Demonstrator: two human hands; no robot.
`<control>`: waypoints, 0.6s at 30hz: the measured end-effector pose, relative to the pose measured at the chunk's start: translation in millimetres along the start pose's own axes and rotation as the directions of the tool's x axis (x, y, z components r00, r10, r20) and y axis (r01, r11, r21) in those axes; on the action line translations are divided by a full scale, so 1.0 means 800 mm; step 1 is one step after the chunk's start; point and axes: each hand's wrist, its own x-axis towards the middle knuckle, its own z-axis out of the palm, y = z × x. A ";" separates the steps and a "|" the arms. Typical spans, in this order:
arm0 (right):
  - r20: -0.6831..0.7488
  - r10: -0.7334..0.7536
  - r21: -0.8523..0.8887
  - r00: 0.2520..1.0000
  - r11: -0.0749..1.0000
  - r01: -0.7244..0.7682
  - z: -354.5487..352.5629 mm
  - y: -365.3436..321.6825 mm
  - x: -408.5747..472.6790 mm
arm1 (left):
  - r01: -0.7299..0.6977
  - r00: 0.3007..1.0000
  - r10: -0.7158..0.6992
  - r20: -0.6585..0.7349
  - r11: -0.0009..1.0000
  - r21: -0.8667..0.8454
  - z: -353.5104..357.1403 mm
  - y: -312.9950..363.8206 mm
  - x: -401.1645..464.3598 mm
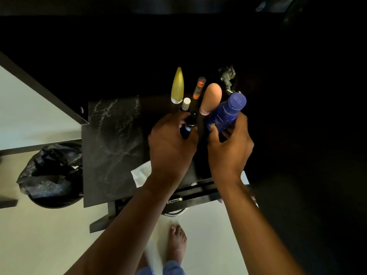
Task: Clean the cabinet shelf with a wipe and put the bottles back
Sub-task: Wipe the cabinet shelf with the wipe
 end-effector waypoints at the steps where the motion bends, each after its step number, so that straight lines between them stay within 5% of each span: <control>1: -0.001 0.002 0.000 1.000 1.000 -0.002 -0.001 0.000 0.001 | -0.007 1.000 0.007 0.006 1.000 0.003 0.005 0.001 -0.001; 18: -0.009 0.033 -0.029 0.999 0.999 -0.033 0.005 0.004 0.003 | -0.042 0.998 0.041 0.038 0.999 0.021 0.038 -0.004 0.004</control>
